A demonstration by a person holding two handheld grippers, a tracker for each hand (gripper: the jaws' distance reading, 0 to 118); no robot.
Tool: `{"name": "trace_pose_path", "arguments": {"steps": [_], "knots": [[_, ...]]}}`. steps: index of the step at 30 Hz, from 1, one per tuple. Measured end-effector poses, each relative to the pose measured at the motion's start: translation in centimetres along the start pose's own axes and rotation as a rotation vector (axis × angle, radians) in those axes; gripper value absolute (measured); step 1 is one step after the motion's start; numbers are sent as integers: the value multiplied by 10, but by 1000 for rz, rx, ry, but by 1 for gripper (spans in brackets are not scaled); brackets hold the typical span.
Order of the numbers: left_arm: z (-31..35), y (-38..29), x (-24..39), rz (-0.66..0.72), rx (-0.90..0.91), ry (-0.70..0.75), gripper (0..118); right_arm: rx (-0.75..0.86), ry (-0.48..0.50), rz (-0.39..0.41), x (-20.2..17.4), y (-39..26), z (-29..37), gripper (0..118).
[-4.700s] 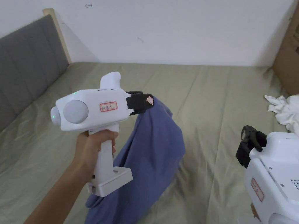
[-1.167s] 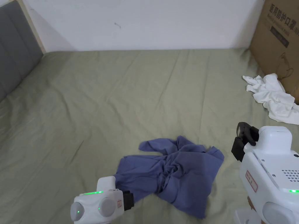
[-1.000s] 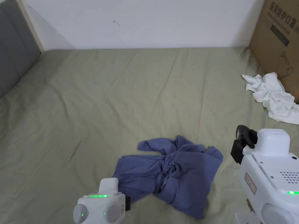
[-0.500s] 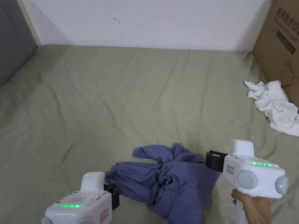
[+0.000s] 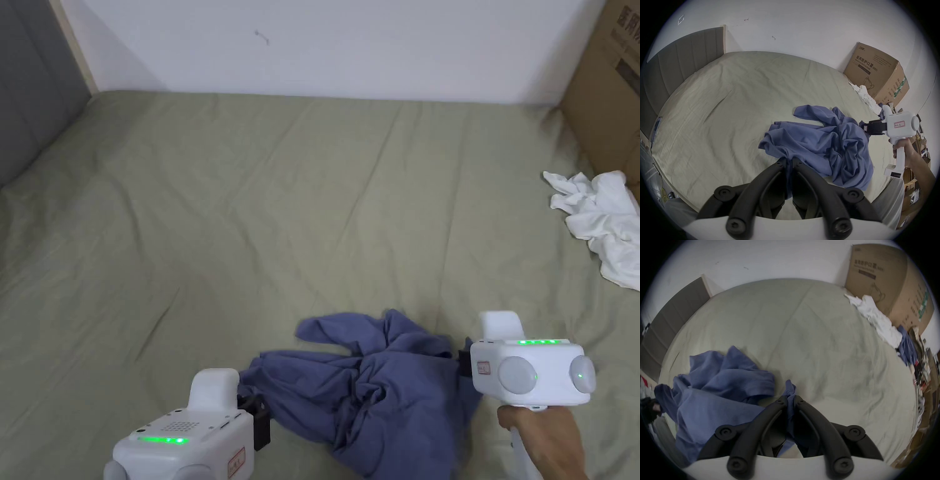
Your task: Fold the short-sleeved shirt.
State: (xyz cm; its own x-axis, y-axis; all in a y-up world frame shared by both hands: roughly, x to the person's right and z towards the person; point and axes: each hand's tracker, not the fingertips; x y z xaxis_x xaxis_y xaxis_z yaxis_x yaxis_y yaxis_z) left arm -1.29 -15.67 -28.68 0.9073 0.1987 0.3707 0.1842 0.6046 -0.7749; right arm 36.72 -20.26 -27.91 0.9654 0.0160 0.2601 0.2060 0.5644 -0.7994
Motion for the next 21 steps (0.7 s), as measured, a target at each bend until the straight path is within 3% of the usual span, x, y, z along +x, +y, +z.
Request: {"name": "trace_pose_path", "arguments": {"steps": [2, 8, 13, 16, 21], "knots": [[2, 3, -1, 7, 7, -12, 10, 60, -8, 16, 0, 3, 20, 7], [13, 31, -9, 95, 74, -71, 10, 241, 22, -41, 20, 28, 100, 7], [30, 88, -25, 131, 190, -100, 10, 381, -1, -71, 34, 67, 170, 7], [42, 133, -33, 112, 252, -91, 10, 431, -12, -92, 62, 98, 178, 7], [66, 212, -37, 65, 354, -62, 10, 513, -18, -159, 71, 145, 211, 7]]}}
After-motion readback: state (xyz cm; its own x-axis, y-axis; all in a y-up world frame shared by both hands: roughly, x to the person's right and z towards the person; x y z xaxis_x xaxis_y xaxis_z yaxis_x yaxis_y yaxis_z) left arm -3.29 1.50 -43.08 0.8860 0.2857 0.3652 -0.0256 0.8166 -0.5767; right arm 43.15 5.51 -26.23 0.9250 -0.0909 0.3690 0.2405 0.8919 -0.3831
